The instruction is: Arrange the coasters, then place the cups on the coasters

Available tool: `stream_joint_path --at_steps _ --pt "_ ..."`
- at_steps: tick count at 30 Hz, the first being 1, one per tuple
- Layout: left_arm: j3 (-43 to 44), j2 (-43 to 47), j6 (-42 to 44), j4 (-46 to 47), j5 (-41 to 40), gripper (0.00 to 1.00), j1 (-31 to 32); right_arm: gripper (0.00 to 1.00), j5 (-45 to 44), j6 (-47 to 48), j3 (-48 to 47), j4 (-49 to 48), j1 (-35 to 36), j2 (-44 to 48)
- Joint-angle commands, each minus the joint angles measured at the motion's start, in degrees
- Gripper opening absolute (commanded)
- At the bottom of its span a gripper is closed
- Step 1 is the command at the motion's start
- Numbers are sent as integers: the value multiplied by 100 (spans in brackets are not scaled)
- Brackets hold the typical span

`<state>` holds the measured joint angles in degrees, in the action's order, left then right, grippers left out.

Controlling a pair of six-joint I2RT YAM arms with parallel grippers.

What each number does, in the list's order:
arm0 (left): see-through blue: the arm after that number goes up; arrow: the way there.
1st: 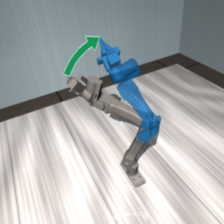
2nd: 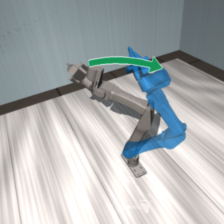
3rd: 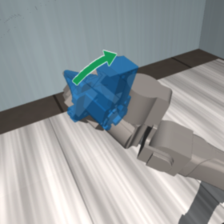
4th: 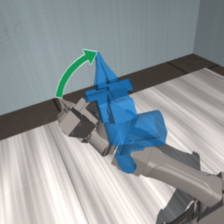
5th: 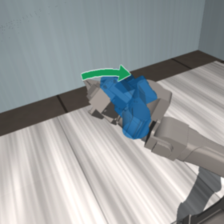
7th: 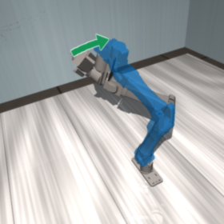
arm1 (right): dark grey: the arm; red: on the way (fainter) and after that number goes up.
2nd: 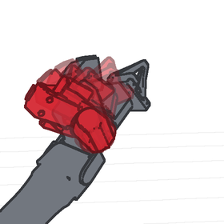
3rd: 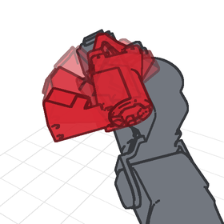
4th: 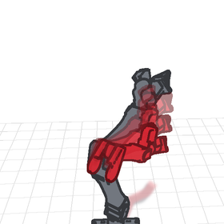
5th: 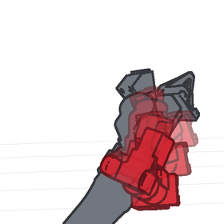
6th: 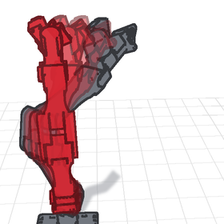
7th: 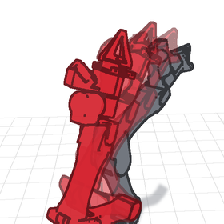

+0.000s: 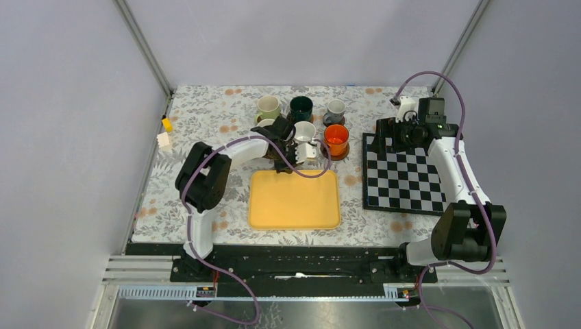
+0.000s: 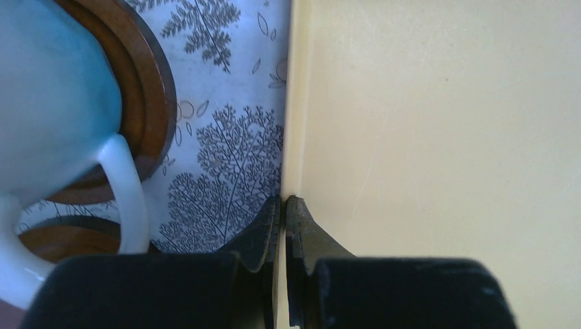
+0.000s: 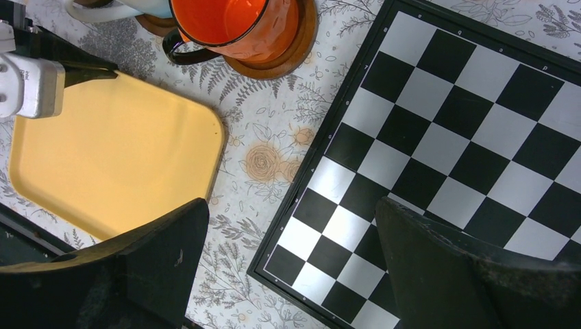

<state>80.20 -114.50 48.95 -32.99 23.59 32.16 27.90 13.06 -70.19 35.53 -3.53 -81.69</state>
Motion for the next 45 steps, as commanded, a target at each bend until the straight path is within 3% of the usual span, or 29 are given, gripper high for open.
stream_joint_path --at_steps 1,14,28,30,33,37,42,45 --pt "440 -112 -27 136 -5 3 142 98 -109 105 57 52 -7 248" --pt "679 -222 -249 135 -119 11 325 98 -48 83 85 22 -16 227" --pt "647 304 -623 -43 -100 52 346 98 11 59 26 42 -11 192" --pt "573 521 -686 -66 1 61 373 98 30 48 8 46 -11 176" --pt "457 850 -807 -67 156 83 394 98 79 24 -40 57 -16 121" --pt "455 1267 -1011 -176 205 97 400 98 141 -13 -131 77 -12 61" --pt "423 1981 -1407 -320 149 99 289 98 127 -34 -252 99 -11 -3" --pt "569 2299 -2056 -423 475 99 -195 98 147 -85 -305 50 -14 -65"
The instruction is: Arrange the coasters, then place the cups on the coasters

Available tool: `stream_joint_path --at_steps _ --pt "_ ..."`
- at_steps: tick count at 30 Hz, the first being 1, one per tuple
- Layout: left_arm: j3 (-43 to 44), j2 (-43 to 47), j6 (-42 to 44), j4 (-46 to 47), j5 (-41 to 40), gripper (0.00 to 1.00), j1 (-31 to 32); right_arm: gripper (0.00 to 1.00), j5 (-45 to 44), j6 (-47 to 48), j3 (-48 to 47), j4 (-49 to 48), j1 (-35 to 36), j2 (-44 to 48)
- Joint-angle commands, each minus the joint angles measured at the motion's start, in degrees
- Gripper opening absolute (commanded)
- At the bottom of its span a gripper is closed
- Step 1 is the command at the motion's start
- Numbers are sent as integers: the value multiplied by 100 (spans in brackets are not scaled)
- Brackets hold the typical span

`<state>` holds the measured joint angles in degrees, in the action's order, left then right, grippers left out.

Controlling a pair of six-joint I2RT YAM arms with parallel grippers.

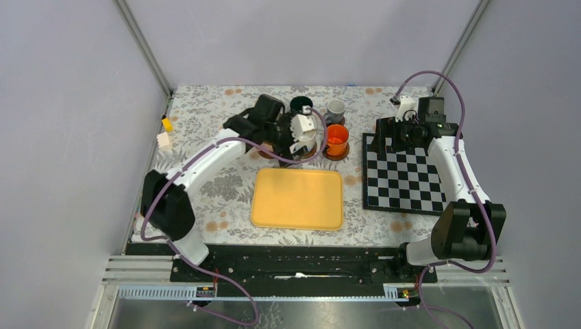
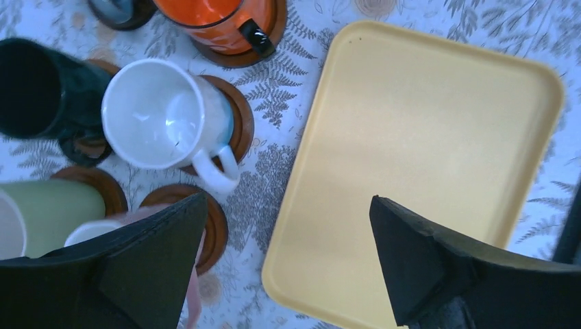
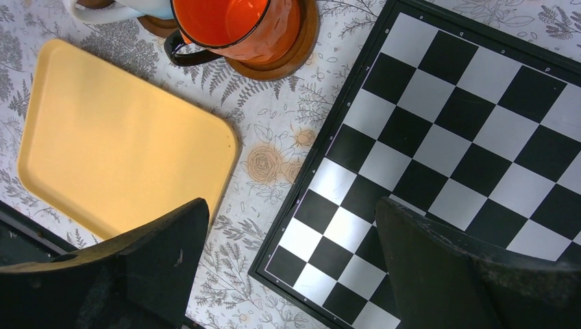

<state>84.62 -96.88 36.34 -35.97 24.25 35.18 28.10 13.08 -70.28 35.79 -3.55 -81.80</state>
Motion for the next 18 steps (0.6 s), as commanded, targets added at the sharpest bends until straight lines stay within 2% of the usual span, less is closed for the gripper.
stream_joint_path --at_steps 1,4,7,11,14,18 --pt "155 625 -1039 -144 622 99 -746 98 137 -103 -306 -9 -11 -69" --pt "216 817 -1732 -231 1099 99 -1590 98 185 -141 -379 -52 -13 -167" --pt "183 937 -2060 -425 1408 99 -2445 98 138 -138 -528 -62 -18 -297" --pt "-553 1298 -2566 78 1819 99 -3677 98 192 -145 -683 -118 -175 -444" --pt "-1149 1560 -2658 437 1688 99 -4329 98 186 -135 -657 -175 -310 -581" --pt "-1972 1821 -2762 1001 1173 99 -4731 98 -18 -95 -351 -354 -407 -672"
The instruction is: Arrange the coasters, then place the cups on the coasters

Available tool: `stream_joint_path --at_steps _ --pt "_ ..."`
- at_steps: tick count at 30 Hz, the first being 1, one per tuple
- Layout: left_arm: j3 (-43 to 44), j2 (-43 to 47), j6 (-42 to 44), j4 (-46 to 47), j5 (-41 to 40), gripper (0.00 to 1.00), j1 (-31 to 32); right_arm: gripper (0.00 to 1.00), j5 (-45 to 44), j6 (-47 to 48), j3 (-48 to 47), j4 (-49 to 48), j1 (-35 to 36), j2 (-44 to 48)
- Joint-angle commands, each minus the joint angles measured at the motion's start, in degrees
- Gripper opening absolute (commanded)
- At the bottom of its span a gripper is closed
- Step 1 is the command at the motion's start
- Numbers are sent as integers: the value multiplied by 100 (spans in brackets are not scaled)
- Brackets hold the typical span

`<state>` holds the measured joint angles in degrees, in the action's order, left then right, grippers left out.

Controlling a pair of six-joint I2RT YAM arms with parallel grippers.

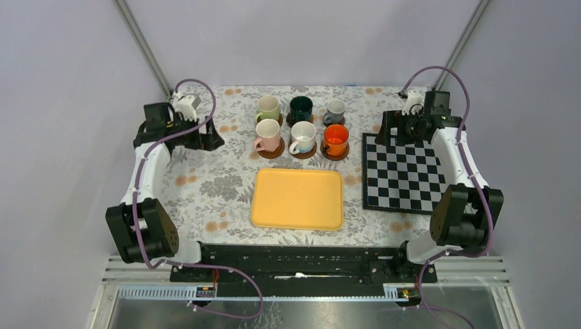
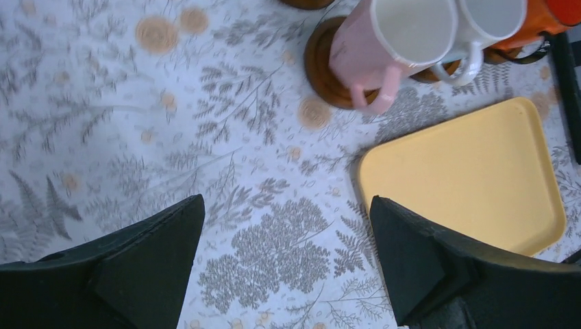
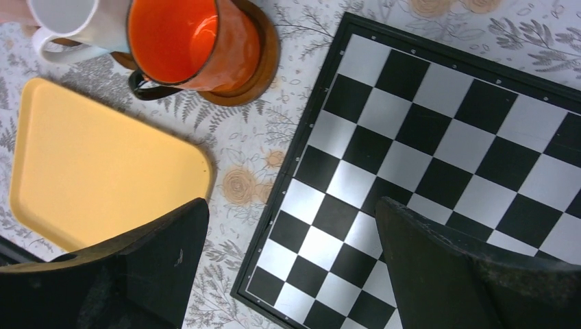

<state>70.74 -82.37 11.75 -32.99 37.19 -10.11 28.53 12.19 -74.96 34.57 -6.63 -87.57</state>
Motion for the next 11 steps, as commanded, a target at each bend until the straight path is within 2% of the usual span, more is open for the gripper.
stream_joint_path --at_steps 1,5,11 --pt "-742 385 -361 800 -288 99 -289 98 -67 -14 227 -276 -108 -80" --pt "-1028 262 -586 988 -351 99 -541 98 -73 -31 422 -388 -119 -28" --pt "-995 137 -869 1166 -592 99 -641 98 -50 -18 391 -332 -119 -8"
